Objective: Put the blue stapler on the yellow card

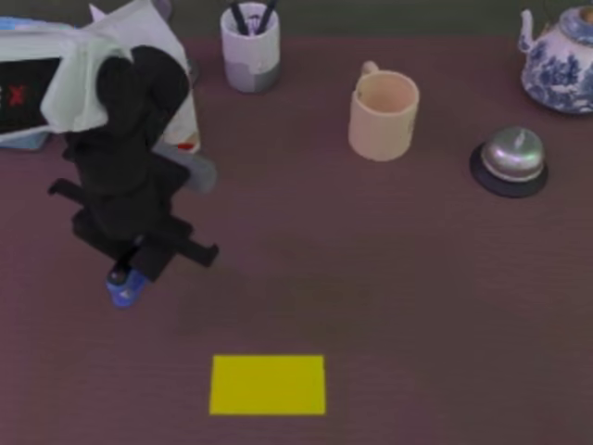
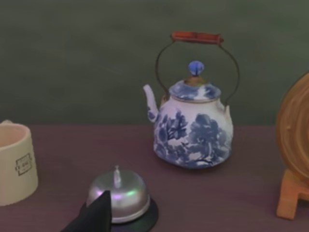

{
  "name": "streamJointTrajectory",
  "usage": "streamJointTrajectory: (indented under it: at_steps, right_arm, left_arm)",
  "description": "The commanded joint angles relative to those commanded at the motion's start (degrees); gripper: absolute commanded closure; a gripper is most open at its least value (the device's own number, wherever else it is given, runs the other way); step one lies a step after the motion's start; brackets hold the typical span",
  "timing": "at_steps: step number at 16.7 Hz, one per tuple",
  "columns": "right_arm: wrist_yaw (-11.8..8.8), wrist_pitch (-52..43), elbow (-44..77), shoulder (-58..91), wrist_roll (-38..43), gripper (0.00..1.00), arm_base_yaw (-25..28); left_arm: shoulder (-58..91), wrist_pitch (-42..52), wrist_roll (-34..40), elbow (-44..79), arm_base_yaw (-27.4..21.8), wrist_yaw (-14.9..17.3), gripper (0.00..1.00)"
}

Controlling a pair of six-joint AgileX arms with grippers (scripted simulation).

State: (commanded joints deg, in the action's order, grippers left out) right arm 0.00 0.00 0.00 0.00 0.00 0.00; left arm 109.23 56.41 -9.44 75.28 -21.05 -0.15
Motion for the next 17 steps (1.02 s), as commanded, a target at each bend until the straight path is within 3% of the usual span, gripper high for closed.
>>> streamJointTrajectory:
  at_steps: [4, 11, 14, 17]
  right_arm:
    - [0.0, 0.0, 0.0, 0.0, 0.0, 0.00, 0.0]
    - [0.0, 0.0, 0.0, 0.0, 0.0, 0.00, 0.0]
    - [0.0, 0.0, 0.0, 0.0, 0.0, 0.00, 0.0]
    - [0.0, 0.0, 0.0, 0.0, 0.0, 0.00, 0.0]
  left_arm:
    - [-3.4, 8.5, 0.1, 5.2, 0.4, 0.0, 1.00]
    - [-3.7, 9.2, 0.6, 5.8, -0.1, 0.0, 1.00]
    - [-3.1, 9.5, 5.9, 6.2, -1.3, 0.3, 1.00]
    - [-2.5, 9.6, 16.7, 6.5, -3.2, 0.9, 1.00]
